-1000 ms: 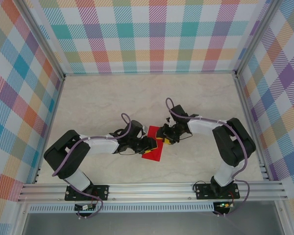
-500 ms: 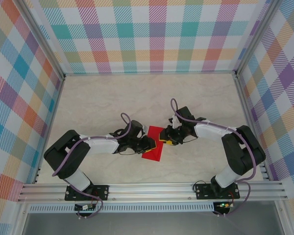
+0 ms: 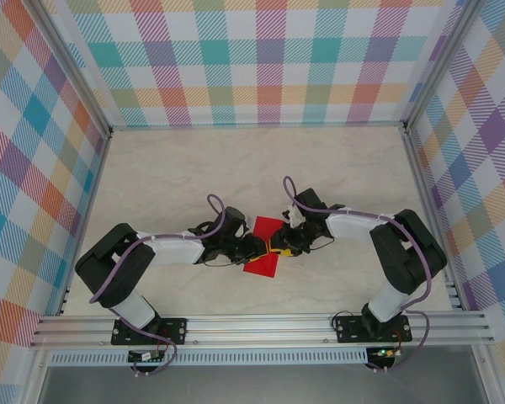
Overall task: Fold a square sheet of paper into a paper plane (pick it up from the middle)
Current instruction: Fold the triangle a second time at the center of the table.
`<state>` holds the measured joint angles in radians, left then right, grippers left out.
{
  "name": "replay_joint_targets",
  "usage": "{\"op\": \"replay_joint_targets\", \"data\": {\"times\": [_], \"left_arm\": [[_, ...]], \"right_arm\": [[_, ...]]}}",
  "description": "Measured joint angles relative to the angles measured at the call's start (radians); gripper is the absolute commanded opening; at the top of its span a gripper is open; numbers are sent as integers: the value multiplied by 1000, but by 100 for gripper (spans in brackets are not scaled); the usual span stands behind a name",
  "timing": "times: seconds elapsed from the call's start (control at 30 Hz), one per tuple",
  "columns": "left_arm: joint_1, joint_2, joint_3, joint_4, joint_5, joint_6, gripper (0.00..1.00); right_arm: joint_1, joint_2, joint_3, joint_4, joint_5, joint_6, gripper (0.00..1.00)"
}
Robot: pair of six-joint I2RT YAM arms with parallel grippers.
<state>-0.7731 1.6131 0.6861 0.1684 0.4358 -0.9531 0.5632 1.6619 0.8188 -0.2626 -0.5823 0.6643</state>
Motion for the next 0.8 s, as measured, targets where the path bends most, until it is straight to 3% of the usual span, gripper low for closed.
{"op": "replay_joint_targets", "data": {"times": [0.37, 0.8], "left_arm": [[0, 0, 7, -12, 0, 0, 24], [0, 0, 7, -12, 0, 3, 24]], "right_arm": [[0, 30, 2, 16, -19, 0, 28], [0, 39, 2, 55, -25, 0, 11]]}}
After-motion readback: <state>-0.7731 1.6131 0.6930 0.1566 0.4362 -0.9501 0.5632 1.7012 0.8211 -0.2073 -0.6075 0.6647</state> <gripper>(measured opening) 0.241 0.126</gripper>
